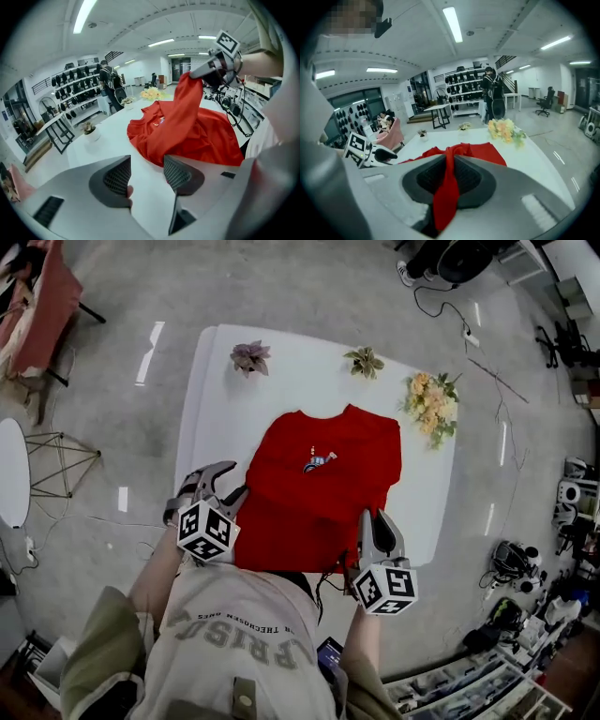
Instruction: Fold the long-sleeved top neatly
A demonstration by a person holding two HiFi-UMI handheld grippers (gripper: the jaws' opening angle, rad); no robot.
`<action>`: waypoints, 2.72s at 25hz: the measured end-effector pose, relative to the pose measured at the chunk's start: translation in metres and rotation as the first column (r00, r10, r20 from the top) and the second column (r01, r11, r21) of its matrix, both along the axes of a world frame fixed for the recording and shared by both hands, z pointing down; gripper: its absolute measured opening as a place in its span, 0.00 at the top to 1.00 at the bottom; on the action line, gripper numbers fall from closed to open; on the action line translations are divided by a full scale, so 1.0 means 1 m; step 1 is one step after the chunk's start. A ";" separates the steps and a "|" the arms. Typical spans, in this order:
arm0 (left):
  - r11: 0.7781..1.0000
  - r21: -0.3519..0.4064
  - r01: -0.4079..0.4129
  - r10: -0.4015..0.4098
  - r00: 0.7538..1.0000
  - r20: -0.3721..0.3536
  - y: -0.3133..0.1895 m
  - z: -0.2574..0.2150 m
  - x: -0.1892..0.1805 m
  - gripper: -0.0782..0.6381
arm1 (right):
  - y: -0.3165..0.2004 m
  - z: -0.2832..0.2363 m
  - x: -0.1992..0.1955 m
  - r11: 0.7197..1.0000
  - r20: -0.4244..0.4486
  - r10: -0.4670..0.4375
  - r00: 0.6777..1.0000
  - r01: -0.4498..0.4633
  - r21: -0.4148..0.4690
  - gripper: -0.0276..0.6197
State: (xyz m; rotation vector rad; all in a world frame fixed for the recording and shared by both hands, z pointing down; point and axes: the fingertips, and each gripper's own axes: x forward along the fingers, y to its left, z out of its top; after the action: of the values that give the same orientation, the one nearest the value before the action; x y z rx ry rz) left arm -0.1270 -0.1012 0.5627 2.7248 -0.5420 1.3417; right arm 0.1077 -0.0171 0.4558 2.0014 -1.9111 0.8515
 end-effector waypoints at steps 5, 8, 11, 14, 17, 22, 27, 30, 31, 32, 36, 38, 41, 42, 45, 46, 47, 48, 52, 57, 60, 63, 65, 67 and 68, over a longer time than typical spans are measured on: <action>0.997 -0.063 -0.050 0.052 0.998 0.037 0.021 0.013 0.007 0.56 | 0.065 0.067 0.013 0.983 0.029 0.103 0.994 -0.097 -0.158 0.88; 0.995 -0.045 -0.088 0.092 0.992 0.083 0.027 0.016 0.008 0.55 | 0.080 0.113 0.011 0.962 0.057 0.106 0.993 -0.088 -0.259 0.88; 0.992 -0.024 -0.123 0.125 0.985 0.116 0.028 0.013 0.006 0.55 | 0.083 0.118 0.011 0.963 0.076 0.042 0.996 -0.020 -0.268 0.84; 0.990 -0.015 -0.143 0.144 0.982 0.124 0.026 0.006 0.004 0.55 | 0.080 0.090 0.015 0.976 0.101 -0.077 0.992 0.096 -0.197 0.58; 0.991 -0.077 -0.114 0.118 0.992 0.055 0.027 0.011 0.017 0.55 | 0.066 0.084 0.031 0.969 0.077 -0.175 0.981 0.186 -0.161 0.52; 0.980 -0.181 -0.076 0.079 0.997 0.009 0.035 0.027 0.037 0.55 | 0.046 0.138 0.020 0.842 0.105 -0.399 0.911 0.409 -0.353 0.53; 0.988 -0.120 -0.098 0.101 0.995 0.012 0.025 0.023 0.039 0.74 | 0.047 0.151 0.009 0.751 0.144 -0.487 0.862 0.497 -0.435 0.81; 0.993 -0.006 -0.118 0.118 0.993 0.000 0.012 0.006 0.047 0.81 | 0.030 0.116 0.024 0.818 0.035 -0.473 0.880 0.454 -0.352 0.90; 0.992 0.044 -0.115 0.116 0.993 -0.014 0.006 -0.004 0.052 0.81 | 0.021 0.098 0.032 0.849 -0.029 -0.459 0.888 0.429 -0.310 0.90; 0.990 0.100 -0.102 0.107 0.993 -0.039 -0.002 -0.016 0.058 0.81 | 0.011 0.076 0.041 0.880 -0.106 -0.437 0.893 0.401 -0.253 0.90; 0.959 0.280 -0.036 0.075 0.989 -0.129 -0.017 -0.051 0.084 0.81 | -0.009 -0.010 0.058 0.938 -0.446 -0.317 0.837 0.346 -0.017 0.90; 0.965 0.238 -0.109 0.126 0.990 -0.059 -0.001 -0.029 0.088 0.80 | 0.008 -0.007 0.055 0.935 -0.513 -0.322 0.796 0.353 -0.040 0.90; 0.957 0.037 -0.289 0.282 0.950 0.130 0.044 0.026 0.065 0.57 | 0.055 0.049 0.033 0.907 -0.448 -0.421 0.789 0.379 -0.185 0.90; 0.947 -0.005 -0.320 0.316 0.934 0.168 0.054 0.037 0.054 0.54 | 0.075 0.071 0.021 0.882 -0.394 -0.470 0.789 0.403 -0.245 0.90; 0.943 -0.044 -0.330 0.332 0.918 0.217 0.061 0.046 0.024 0.52 | 0.123 0.117 -0.013 0.802 -0.165 -0.562 0.811 0.485 -0.347 0.77; 0.944 -0.046 -0.327 0.329 0.916 0.232 0.058 0.043 0.016 0.52 | 0.131 0.120 -0.018 0.800 -0.100 -0.553 0.827 0.494 -0.341 0.63; 0.945 -0.038 -0.324 0.323 0.914 0.244 0.052 0.039 0.009 0.51 | 0.133 0.116 -0.018 0.812 -0.061 -0.531 0.845 0.487 -0.322 0.54; 0.947 -0.020 -0.320 0.314 0.916 0.250 0.044 0.033 0.006 0.51 | 0.131 0.107 -0.014 0.834 -0.052 -0.501 0.864 0.467 -0.293 0.53; 0.940 0.038 -0.340 0.325 0.922 0.210 0.013 0.016 0.031 0.51 | 0.102 0.072 0.019 0.907 -0.107 -0.404 0.909 0.382 -0.180 0.54; 0.850 -0.003 -0.526 0.503 0.812 0.297 0.023 0.033 0.059 0.68 | 0.093 0.116 0.021 0.768 -0.013 -0.559 0.829 0.512 -0.385 0.57; 0.819 0.034 -0.573 0.533 0.781 0.325 0.018 0.031 0.057 0.83 | 0.091 0.113 0.024 0.733 -0.021 -0.594 0.804 0.531 -0.425 0.93; 0.835 0.123 -0.537 0.493 0.828 0.267 0.002 0.011 0.048 0.84 | 0.084 0.075 0.011 0.771 -0.084 -0.597 0.798 0.542 -0.333 0.93; 0.851 0.140 -0.506 0.469 0.852 0.231 -0.005 0.003 0.036 0.84 | 0.085 0.052 -0.010 0.783 -0.127 -0.605 0.786 0.560 -0.271 0.93; 0.861 0.102 -0.499 0.465 0.852 0.239 -0.005 0.009 0.019 0.84 | 0.094 0.051 -0.039 0.769 -0.137 -0.628 0.766 0.585 -0.259 0.93; 0.862 0.072 -0.502 0.470 0.844 0.256 -0.004 0.017 0.010 0.84 | 0.102 0.061 -0.055 0.755 -0.124 -0.643 0.756 0.596 -0.273 0.93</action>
State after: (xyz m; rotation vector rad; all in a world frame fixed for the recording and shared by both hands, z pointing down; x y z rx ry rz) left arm -0.1175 -0.1053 0.5800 2.9617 0.0809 1.8075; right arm 0.0527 0.0852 0.5168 1.1314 -2.0492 0.5929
